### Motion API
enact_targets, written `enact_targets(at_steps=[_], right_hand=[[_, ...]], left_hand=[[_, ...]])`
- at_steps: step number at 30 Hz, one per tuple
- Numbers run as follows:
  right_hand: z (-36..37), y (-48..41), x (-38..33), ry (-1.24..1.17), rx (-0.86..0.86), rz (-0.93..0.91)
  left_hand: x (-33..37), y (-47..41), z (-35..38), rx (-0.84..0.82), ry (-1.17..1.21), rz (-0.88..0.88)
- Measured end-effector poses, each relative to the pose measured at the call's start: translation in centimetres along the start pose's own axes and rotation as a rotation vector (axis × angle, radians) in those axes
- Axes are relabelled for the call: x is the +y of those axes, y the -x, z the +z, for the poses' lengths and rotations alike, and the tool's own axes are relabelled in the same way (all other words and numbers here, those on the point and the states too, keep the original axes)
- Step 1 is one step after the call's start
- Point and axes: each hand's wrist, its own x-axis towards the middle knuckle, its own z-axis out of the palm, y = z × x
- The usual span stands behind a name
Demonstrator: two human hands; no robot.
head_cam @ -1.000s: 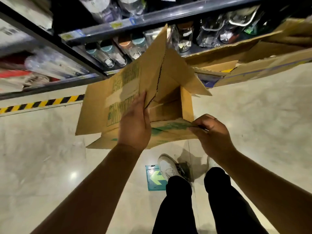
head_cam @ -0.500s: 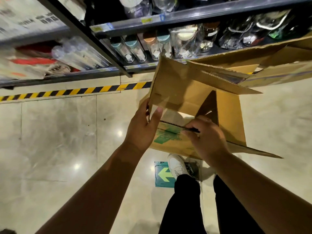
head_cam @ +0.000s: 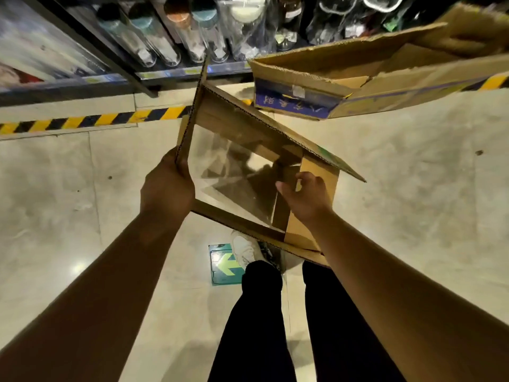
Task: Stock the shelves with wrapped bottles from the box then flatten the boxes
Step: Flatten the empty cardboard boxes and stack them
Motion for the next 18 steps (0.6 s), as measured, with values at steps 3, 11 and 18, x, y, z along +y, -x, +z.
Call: enact_targets(at_steps=[3,11,18], right_hand=[[0.2,-3.1,3.2,0.109,-0.008,0.184],[4.9,-7.8,7.3,0.167,-0.049,0.349],[3.2,-6.5,8.3,0.052,0.075,0.226]], left_hand=[[0.6,0.5,0.7,0.011,-0.023,0.074],[2.0,1.4,2.6,0.070,-0.081,0.172],[2.6,0.6,2.9,0.075,-0.077,0.135]])
